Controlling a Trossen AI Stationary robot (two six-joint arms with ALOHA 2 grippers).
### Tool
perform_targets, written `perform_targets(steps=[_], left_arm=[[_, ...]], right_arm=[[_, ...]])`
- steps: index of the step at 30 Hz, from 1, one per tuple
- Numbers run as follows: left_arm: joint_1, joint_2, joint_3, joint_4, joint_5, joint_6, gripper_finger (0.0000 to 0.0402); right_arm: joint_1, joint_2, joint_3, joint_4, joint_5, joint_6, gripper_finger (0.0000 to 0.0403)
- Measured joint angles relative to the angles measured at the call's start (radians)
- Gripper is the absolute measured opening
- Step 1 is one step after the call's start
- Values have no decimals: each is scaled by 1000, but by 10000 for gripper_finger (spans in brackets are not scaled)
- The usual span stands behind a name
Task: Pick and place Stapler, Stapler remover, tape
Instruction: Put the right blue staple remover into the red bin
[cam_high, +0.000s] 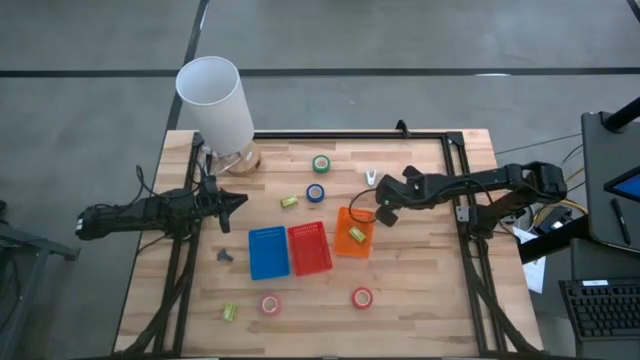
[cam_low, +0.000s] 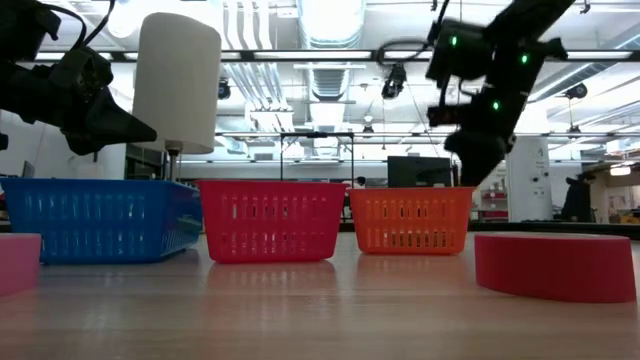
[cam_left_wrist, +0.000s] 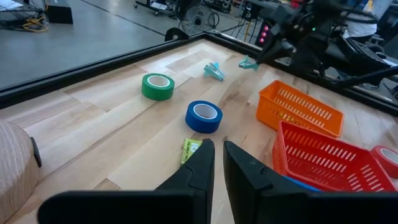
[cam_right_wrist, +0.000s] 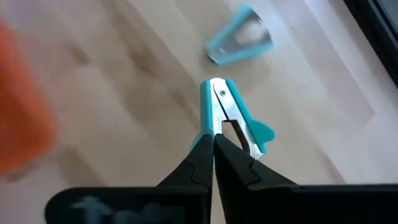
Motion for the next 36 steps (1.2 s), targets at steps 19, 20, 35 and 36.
perform_targets(steps=[19,20,35,36], left_arm=[[0,0,0,0,0,0,37],[0,0,0,0,0,0,37],[0,0,0,0,0,0,37],[0,0,0,0,0,0,37]], right_arm=[[362,103,240,262,1,-35,8],[379,129,258,287,1,-43,8],[428,515,608,203,8,-189,8],[428,525,618,204,8,-191,8]])
